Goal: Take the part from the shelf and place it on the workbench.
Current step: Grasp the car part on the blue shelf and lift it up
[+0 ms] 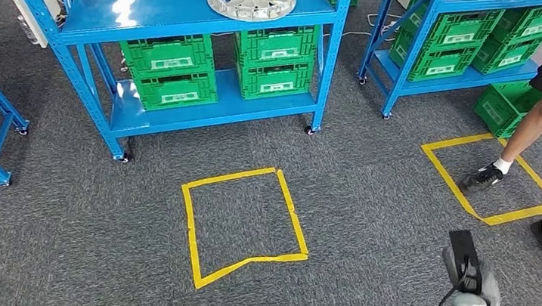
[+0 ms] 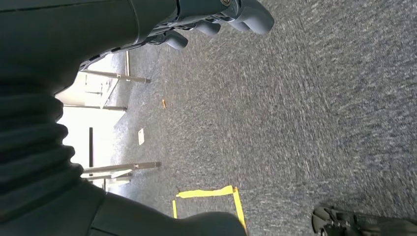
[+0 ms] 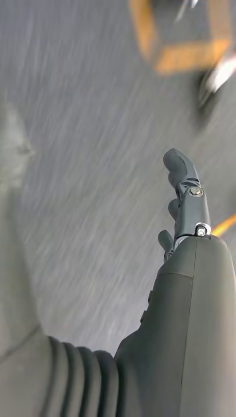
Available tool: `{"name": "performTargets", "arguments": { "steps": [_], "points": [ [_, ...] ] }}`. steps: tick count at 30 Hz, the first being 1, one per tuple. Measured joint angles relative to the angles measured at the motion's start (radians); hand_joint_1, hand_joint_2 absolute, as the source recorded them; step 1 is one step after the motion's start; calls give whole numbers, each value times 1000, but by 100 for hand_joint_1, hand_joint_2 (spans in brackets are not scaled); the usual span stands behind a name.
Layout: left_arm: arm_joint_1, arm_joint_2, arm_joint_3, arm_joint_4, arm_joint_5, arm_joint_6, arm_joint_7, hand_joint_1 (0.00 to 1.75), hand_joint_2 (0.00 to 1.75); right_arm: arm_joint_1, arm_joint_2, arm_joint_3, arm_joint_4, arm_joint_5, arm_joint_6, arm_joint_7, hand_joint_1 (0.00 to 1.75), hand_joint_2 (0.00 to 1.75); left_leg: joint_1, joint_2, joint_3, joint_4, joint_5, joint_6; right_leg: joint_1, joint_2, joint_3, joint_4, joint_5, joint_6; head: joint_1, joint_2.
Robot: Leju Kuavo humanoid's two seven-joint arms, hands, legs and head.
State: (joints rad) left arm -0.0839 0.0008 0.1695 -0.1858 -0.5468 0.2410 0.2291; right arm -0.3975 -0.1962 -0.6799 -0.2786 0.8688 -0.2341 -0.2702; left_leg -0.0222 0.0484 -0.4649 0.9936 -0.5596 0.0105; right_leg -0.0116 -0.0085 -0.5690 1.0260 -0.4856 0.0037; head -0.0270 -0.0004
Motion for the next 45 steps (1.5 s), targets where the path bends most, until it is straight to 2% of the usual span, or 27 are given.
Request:
{"name": "performTargets", "arguments": {
  "steps": [4, 8, 11, 12, 15, 28, 32, 35, 39, 40, 42, 44, 45],
  "points": [
    [-1, -8, 1, 3, 18, -14, 21, 0, 175, -83, -13, 54, -40, 5, 5, -50, 0, 175, 0, -2, -1, 1, 1, 0, 0, -2, 0, 0, 0, 0, 0, 0],
    [6, -12, 1, 4, 32, -33, 34, 0, 175, -87, -10, 96, -61, -21, 20, -50, 0, 175, 0, -4, -2, 0, 1, 0, 1, -5, 0, 0, 0, 0, 0, 0],
    [20, -13, 1, -1, 64, -49, 24, 0, 175, -46, 2, 143, -67, -78, 39, -27, 0, 44, 0, -5, -3, 0, 1, 0, 1, -5, -1, 0, -1, 0, 0, 0],
    [26, -13, 0, -4, 77, -54, 18, 0, 131, -29, 7, 159, -69, -100, 45, -19, 0, 0, 0, -5, -4, 0, 0, 0, 1, -5, -2, 0, -1, 0, 0, 0],
    [43, -13, -2, -16, 117, -70, -4, 0, 0, 21, 21, 208, -73, -167, 61, 6, 0, 0, 0, -5, -5, 0, 0, 0, 1, -5, -3, 0, -1, 0, 0, 0],
    [122, -13, -49, -88, 300, -141, -99, 0, 0, 253, 91, 399, -82, -465, 136, 118, 0, 0, 0, -5, -6, 0, 0, 0, 1, -5, -4, 0, -1, 0, 0, 0],
    [147, -13, -68, -112, 356, -162, -129, 0, 175, 323, 114, 448, -86, -555, 158, 152, 0, 0, 0, -5, -6, -1, 0, 1, 1, -5, -4, 0, -2, 0, 0, 0],
    [166, -13, -84, -131, 399, -179, -152, 0, 175, 377, 132, 491, -86, -626, 176, 179, 0, 0, 0, -5, -7, -1, -1, 0, 1, -5, -4, 0, -2, 0, 0, 0],
    [191, -13, -103, -155, 455, -201, -181, 0, 175, 446, 153, 550, -86, -716, 199, 214, 0, 175, 0, -5, -7, -1, -1, 0, 1, -5, -4, 0, -3, 0, 0, 0],
    [197, -12, -108, -161, 469, -206, -189, 0, 175, 462, 158, 564, -86, -740, 205, 223, 0, 175, 0, -5, -7, -1, -1, 0, 1, -5, -4, 0, -3, 0, 0, 0],
    [207, -12, -116, -171, 497, -217, -204, 0, 175, 490, 168, 589, -87, -786, 216, 240, 0, 87, 0, -5, -7, -1, -2, 1, 1, -5, -4, 0, -3, 0, 0, 0],
    [215, -12, -122, -180, 523, -227, -217, 0, 175, 513, 175, 609, -87, -827, 226, 255, 0, 87, 0, -5, -7, -1, -2, 1, 1, -5, -4, 0, -4, -1, 0, 0],
    [219, -12, -126, -183, 532, -230, -222, 0, 175, 522, 178, 618, -87, -842, 230, 260, 0, 131, 0, -5, -7, -1, -2, 1, 1, -5, -4, 0, -4, 0, 0, 0]
  ]
}}
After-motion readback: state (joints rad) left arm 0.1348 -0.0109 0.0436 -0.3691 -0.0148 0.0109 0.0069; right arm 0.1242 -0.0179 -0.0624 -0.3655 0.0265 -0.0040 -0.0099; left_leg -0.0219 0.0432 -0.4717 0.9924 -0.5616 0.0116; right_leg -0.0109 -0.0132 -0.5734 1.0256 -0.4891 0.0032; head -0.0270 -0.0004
